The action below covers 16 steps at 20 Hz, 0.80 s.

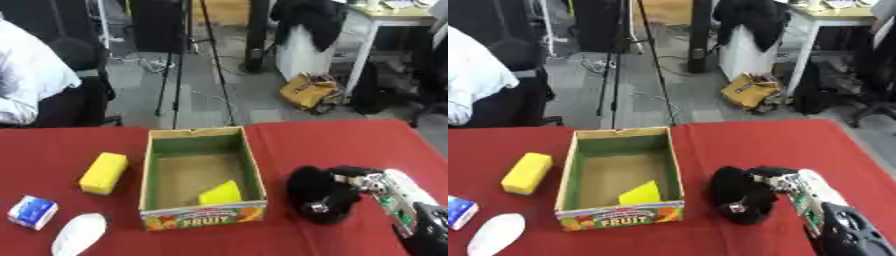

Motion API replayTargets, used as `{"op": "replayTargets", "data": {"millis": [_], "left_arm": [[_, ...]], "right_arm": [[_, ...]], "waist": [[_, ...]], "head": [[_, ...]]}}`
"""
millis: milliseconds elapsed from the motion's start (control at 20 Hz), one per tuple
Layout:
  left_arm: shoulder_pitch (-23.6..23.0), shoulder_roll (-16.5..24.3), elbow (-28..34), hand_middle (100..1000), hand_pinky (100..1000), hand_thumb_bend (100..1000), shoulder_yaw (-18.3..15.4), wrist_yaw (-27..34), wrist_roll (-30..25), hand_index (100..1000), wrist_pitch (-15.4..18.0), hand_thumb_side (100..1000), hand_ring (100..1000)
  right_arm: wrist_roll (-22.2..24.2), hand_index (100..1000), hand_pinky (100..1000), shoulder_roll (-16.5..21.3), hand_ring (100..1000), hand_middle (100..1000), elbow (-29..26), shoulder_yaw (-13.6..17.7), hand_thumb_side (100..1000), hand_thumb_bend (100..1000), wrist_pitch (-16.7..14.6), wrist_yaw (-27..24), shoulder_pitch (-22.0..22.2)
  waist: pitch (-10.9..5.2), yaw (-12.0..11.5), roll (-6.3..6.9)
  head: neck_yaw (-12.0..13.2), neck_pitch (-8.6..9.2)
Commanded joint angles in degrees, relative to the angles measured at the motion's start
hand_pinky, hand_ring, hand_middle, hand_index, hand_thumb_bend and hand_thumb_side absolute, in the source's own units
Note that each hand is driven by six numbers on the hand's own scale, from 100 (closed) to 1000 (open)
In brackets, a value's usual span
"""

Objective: Pick up objects on the table and place them in the box.

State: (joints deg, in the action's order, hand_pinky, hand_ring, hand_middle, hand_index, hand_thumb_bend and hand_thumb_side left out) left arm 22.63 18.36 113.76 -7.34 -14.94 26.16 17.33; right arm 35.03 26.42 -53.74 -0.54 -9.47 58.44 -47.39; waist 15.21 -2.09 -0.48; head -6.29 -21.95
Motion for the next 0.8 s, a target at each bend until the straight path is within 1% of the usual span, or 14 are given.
{"op": "replayTargets", "data": {"millis": [50, 300, 350, 400, 450, 550, 700, 750, 800], "left_arm": [[1.0, 0.7, 0.8, 819, 937, 100, -0.1, 0.0, -0.3, 793, 0.0, 856, 892], [1.0, 0.7, 0.8, 819, 937, 100, -0.1, 0.1, -0.5, 793, -0.1, 855, 892], [1.0, 0.7, 0.8, 819, 937, 100, -0.1, 0.1, -0.5, 793, -0.1, 855, 892], [1.0, 0.7, 0.8, 819, 937, 100, -0.1, 0.1, -0.5, 793, -0.1, 855, 892], [1.0, 0.7, 0.8, 819, 936, 100, -0.1, 0.1, -0.5, 793, -0.1, 855, 892], [1.0, 0.7, 0.8, 819, 936, 100, -0.1, 0.1, -0.6, 793, -0.1, 855, 892], [1.1, 0.7, 0.8, 819, 936, 100, -0.1, 0.1, -0.6, 793, -0.1, 855, 892], [1.1, 0.7, 0.8, 819, 935, 100, -0.1, 0.1, -0.6, 793, -0.1, 855, 892], [1.1, 0.7, 0.8, 819, 935, 100, -0.1, 0.1, -0.6, 793, -0.1, 855, 892]], "right_arm": [[-0.1, 980, 900, 1.6, 913, 836, -0.3, 0.0, 682, 600, 0.1, 0.4, -0.7], [-1.6, 951, 889, 1.6, 898, 795, -0.4, -0.1, 667, 574, 0.1, 1.1, -0.8], [-1.8, 911, 879, 1.6, 885, 748, -0.4, -0.1, 671, 543, 0.1, 1.1, -0.8], [-2.3, 911, 879, 1.6, 885, 748, -0.5, -0.1, 671, 543, 0.1, 1.1, -0.9], [-2.7, 878, 872, 1.7, 877, 711, -0.6, -0.1, 658, 533, 0.1, 1.2, -0.9], [-3.8, 839, 861, 1.7, 861, 661, -0.7, -0.1, 650, 512, 0.2, 1.5, -0.9], [-4.8, 836, 860, 1.7, 860, 658, -0.5, -0.2, 650, 510, 0.2, 1.6, -0.8], [-5.0, 803, 840, 1.7, 827, 621, -0.4, -0.1, 639, 494, 0.1, 1.7, -0.8], [-5.3, 794, 826, 1.7, 808, 614, -0.4, -0.1, 633, 490, 0.1, 1.7, -0.8]], "waist": [[-0.93, 0.0, 0.16], [-0.93, 0.0, 0.16], [-0.93, 0.0, 0.15], [-0.94, 0.0, 0.13], [-0.95, 0.0, 0.12], [-0.99, -0.1, 0.09], [-1.01, -0.1, 0.08], [-1.01, -0.1, 0.08], [-1.01, -0.1, 0.08]], "head": [[-0.2, 0.26], [-0.3, 0.29], [-0.2, 0.29], [-0.2, 0.27], [-0.2, 0.24], [-0.1, 0.21], [-0.1, 0.21], [-0.1, 0.22], [0.0, 0.25]]}}
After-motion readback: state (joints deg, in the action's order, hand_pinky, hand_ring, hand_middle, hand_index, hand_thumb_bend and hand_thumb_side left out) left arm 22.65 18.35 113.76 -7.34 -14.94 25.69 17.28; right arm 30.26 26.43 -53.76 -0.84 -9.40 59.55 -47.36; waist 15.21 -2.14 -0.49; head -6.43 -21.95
